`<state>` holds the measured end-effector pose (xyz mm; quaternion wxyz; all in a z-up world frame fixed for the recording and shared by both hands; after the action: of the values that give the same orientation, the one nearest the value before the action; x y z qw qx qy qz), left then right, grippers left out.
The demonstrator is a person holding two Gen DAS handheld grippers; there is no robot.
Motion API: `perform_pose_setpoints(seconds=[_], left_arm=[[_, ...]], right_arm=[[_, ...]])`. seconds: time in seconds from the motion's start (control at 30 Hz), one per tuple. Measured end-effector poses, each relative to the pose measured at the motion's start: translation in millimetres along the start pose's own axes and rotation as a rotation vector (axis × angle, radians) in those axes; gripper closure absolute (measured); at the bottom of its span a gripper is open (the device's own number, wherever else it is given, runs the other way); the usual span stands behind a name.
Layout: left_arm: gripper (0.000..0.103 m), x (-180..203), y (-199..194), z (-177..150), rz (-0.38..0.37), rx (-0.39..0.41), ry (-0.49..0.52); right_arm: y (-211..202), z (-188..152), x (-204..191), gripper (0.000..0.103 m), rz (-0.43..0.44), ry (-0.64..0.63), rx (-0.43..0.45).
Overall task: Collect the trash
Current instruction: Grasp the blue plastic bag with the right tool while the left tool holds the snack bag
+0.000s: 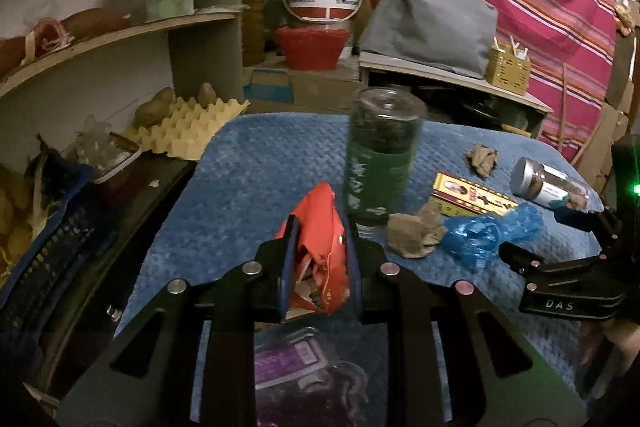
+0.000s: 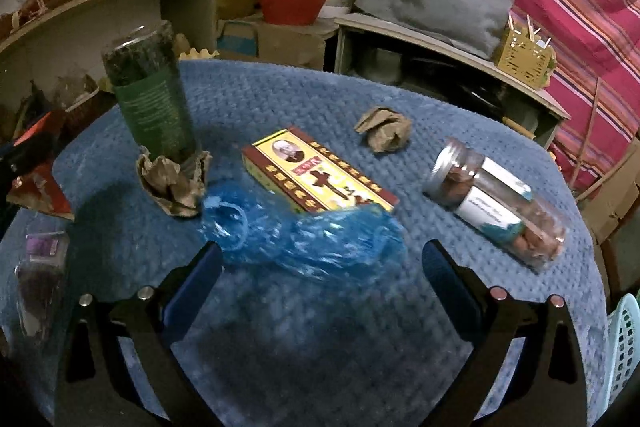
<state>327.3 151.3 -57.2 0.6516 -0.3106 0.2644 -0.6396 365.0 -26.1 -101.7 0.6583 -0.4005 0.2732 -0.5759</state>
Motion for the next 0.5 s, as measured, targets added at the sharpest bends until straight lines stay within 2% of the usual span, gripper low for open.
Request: perform_pose_setpoints(seconds=[0.03, 0.2, 0.23, 0.3, 0.37, 0.5], left_arm=[[0.082, -2.9, 0.8, 0.9, 0.000, -0.001, -0.009], [0.082, -5.1, 5.3, 1.7, 0.001, -0.008, -0.014], [0.082, -4.7, 5.7, 1.8, 0.005, -0.008, -0.011], [0.082, -3.3, 5.3, 2.3, 0.009, -0.005, -0.009], [0.082, -2.5, 4.4, 2.4, 0.005, -0.002, -0.010], [0.082, 1.9, 4.9, 1.7, 0.006, -0.002, 0.000]], right_arm=[[1.1, 1.7, -2.9, 0.007, 0.006, 0.002, -0.002], [14.1, 6.8, -13.1, 0.038, 0.029, -0.012, -0.045], [17.0, 6.5, -14.7, 0.048, 0.037, -0.015, -0.053], [21.0, 5.8, -18.2, 0.058, 0.060, -0.028, -0.065], [19.5, 4.3, -17.6, 0.079, 0.069, -0.042, -0.060], [8.3, -2.0, -3.0, 0.088, 0.103, -0.022, -0.044]])
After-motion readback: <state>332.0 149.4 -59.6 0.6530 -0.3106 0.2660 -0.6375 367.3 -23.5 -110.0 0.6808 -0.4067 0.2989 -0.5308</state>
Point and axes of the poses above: each gripper's, at about its wrist camera, not at the fingertips, and y roughly the way its jaws point, x to its right, z to its top, the point moved 7 cm from there along y, roughly the way its jaws point, and after that the axes turned 14 degrees about -x, right-handed, at the moved point
